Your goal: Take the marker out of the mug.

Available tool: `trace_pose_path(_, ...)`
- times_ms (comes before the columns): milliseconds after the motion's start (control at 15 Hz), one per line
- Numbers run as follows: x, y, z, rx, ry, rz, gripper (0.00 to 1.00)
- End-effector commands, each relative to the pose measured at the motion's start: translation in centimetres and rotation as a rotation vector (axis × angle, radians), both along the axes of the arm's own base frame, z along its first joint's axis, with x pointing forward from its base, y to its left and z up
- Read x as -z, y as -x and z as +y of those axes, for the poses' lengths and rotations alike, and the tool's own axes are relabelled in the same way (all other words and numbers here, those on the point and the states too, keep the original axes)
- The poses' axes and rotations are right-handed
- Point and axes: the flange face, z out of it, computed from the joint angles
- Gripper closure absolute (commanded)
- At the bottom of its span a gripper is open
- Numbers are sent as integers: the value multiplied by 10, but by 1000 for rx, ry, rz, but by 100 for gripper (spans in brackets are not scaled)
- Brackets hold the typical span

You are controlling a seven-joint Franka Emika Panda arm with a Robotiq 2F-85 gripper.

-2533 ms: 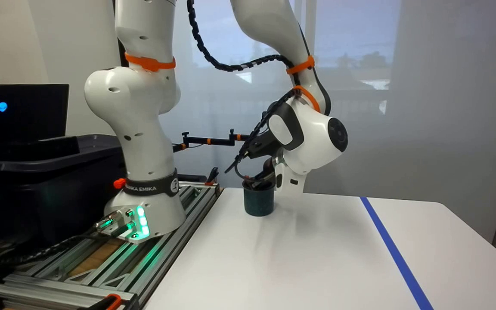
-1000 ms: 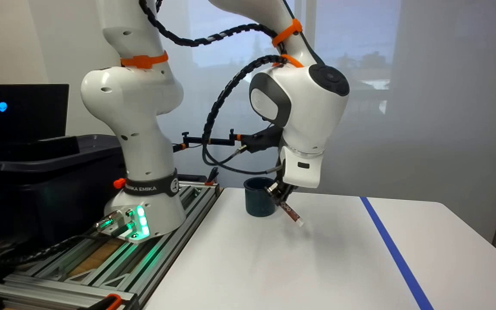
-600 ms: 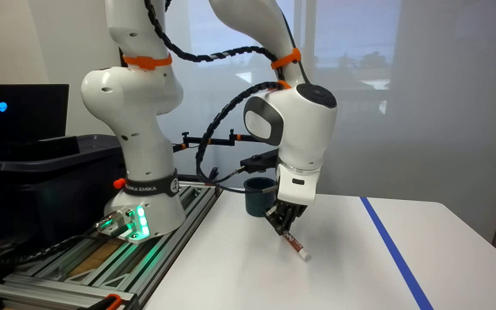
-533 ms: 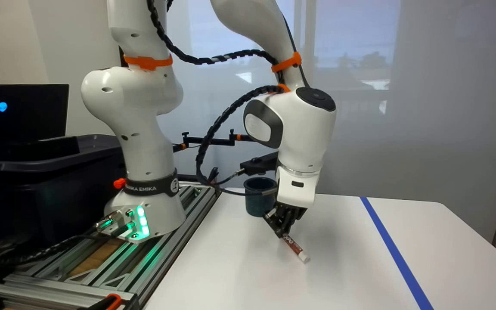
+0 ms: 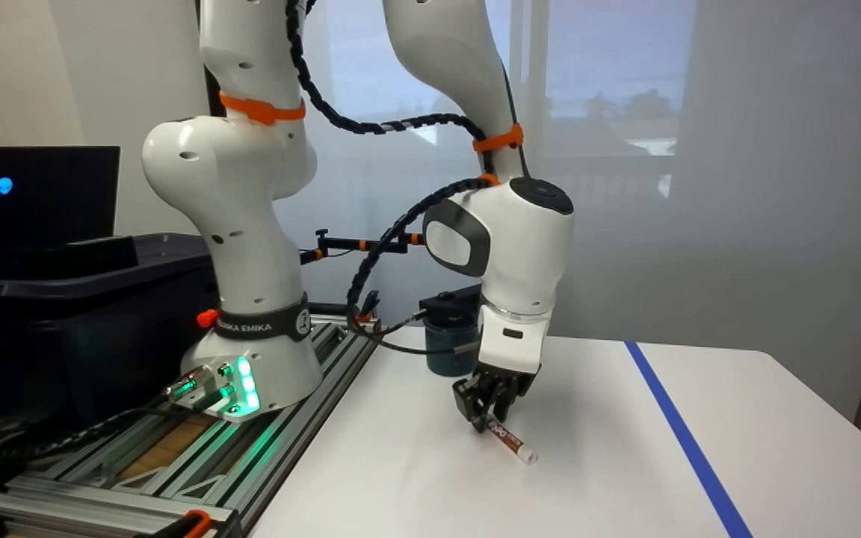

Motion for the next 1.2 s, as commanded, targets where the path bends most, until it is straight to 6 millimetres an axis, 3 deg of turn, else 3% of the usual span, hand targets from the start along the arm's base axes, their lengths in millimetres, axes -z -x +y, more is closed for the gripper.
trace_pose_path(0,-5,3,12,-9,-41,57,28)
trace_pose_path(200,-25,1,15,-27,-97,93,4)
trace_pose_path(267,-35,7,17,-29,-112,95,1)
trace_pose_path(533,-73,-2,9,-84,-36,75,0)
trace_pose_path(733,-106,-8,7,-226,74,52,0)
trace_pose_path(1133,-167,-6,28,-530,281,79,0)
